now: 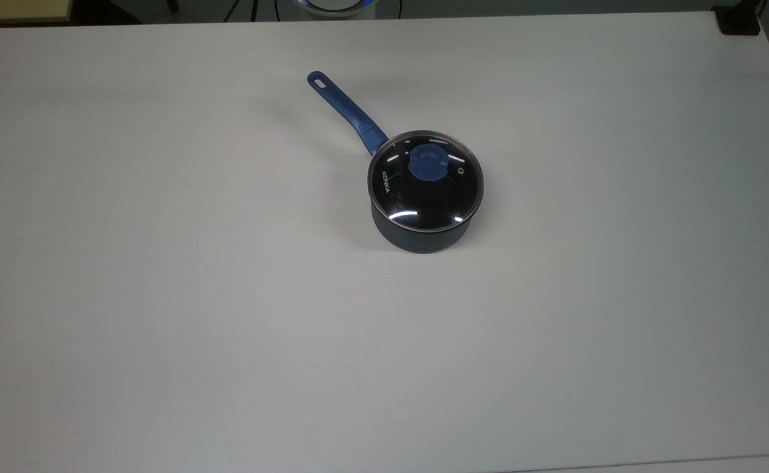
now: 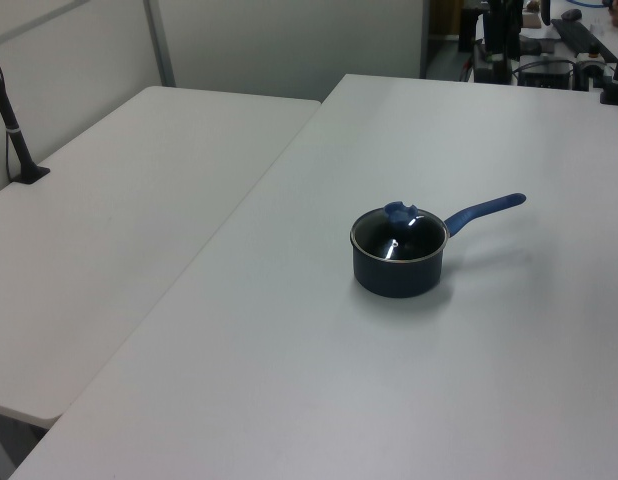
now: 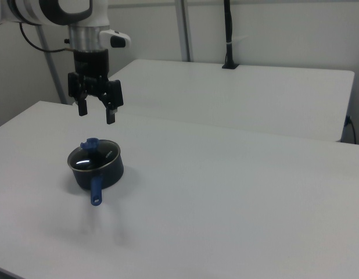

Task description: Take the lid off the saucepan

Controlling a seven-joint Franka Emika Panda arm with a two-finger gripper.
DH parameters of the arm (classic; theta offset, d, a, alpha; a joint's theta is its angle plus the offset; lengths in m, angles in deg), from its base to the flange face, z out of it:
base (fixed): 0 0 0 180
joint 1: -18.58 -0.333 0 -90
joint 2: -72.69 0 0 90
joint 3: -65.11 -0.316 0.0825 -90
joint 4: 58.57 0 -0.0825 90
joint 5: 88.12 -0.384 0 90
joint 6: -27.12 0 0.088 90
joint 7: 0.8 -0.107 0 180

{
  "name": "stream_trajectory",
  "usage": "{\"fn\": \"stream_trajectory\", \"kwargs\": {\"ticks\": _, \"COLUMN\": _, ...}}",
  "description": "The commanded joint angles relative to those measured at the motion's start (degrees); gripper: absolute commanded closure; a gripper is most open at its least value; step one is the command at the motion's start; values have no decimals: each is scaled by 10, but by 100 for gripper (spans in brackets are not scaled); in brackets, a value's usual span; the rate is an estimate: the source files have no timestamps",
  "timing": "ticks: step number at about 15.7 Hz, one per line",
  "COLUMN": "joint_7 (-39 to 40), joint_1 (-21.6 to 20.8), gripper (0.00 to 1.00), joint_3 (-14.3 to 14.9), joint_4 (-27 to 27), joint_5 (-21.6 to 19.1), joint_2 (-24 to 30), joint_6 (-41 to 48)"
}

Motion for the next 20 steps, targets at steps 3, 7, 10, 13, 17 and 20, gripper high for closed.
{"fn": "stream_trajectory", "kwargs": {"ticks": 3, "joint_7": -2, "joint_1": 10, "gripper": 0, "joint_3": 6, "joint_4": 13, "joint_5": 18, "joint_2": -1, "joint_6": 9}}
{"fn": "stream_trajectory", "kwargs": {"ticks": 7, "joint_7": 19, "joint_1": 10, "gripper": 0, "joint_3": 6, "joint_4": 13, "joint_5": 25, "joint_2": 3, "joint_6": 9}}
{"fn": "stream_trajectory", "kwargs": {"ticks": 10, "joint_7": 35, "joint_1": 10, "gripper": 0, "joint_3": 6, "joint_4": 13, "joint_5": 22, "joint_2": 1, "joint_6": 4}}
{"fn": "stream_trajectory", "kwargs": {"ticks": 13, "joint_7": 53, "joint_1": 8, "gripper": 0, "joint_3": 5, "joint_4": 13, "joint_5": 14, "joint_2": 0, "joint_6": -3}}
{"fn": "stream_trajectory", "kwargs": {"ticks": 17, "joint_7": 10, "joint_1": 5, "gripper": 0, "joint_3": 1, "joint_4": 12, "joint_5": -2, "joint_2": 0, "joint_6": -12}}
{"fn": "stream_trajectory", "kwargs": {"ticks": 20, "joint_7": -97, "joint_1": 3, "gripper": 0, "joint_3": -2, "joint_4": 7, "joint_5": -2, "joint_2": -5, "joint_6": -64}}
